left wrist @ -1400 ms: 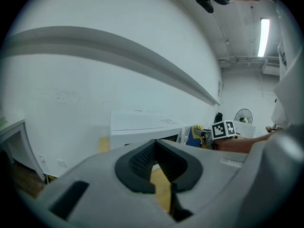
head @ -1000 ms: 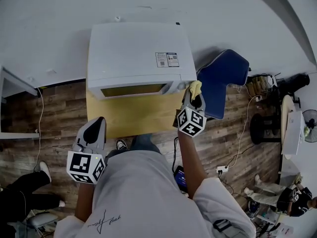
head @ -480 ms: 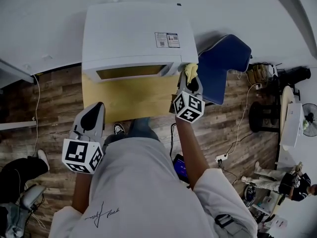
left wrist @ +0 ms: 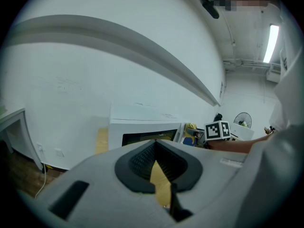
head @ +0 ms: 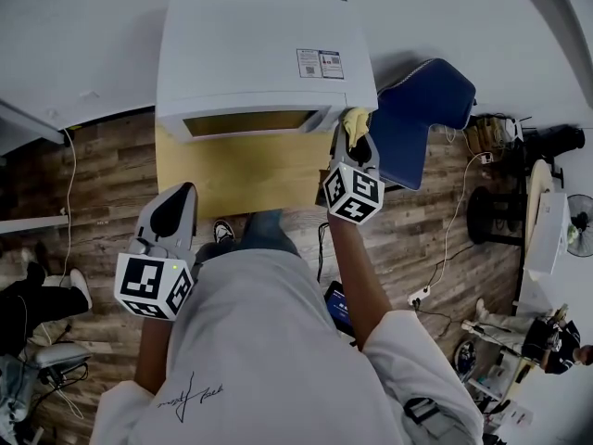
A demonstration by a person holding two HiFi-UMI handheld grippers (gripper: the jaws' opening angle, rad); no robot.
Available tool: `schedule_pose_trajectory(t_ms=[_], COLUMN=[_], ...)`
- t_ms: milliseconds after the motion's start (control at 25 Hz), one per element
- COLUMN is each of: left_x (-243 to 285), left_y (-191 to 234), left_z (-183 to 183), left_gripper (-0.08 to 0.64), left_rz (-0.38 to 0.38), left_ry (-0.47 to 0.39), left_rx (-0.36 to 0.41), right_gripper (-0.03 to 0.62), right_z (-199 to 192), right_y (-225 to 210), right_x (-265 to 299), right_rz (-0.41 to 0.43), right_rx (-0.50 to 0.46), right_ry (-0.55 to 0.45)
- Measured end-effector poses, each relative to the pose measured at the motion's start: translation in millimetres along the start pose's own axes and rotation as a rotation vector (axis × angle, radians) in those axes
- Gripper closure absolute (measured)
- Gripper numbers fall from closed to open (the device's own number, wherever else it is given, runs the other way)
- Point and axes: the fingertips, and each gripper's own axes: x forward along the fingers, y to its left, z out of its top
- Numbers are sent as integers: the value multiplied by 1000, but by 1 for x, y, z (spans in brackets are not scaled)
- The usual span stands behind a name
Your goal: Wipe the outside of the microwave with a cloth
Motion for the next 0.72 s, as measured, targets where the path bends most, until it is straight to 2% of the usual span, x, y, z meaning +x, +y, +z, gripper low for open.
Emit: schedule_pose_trajectory(t_ms=[120, 480, 720], left_x=[-1, -8, -9], left_y=[1, 9, 7], left_z=[-2, -3, -4], left_gripper=[568, 568, 568], left_rz=[2, 26, 22], left_ry=[0, -9, -11], left_rx=[-2, -19, -21], right_gripper=[474, 474, 474], right_z=[-2, 0, 4], right_y=[12, 21, 30], right_x=[-1, -6, -12], right_rz=[25, -26, -17], right_rx=[-16, -54, -76], right_ry=[4, 28, 17])
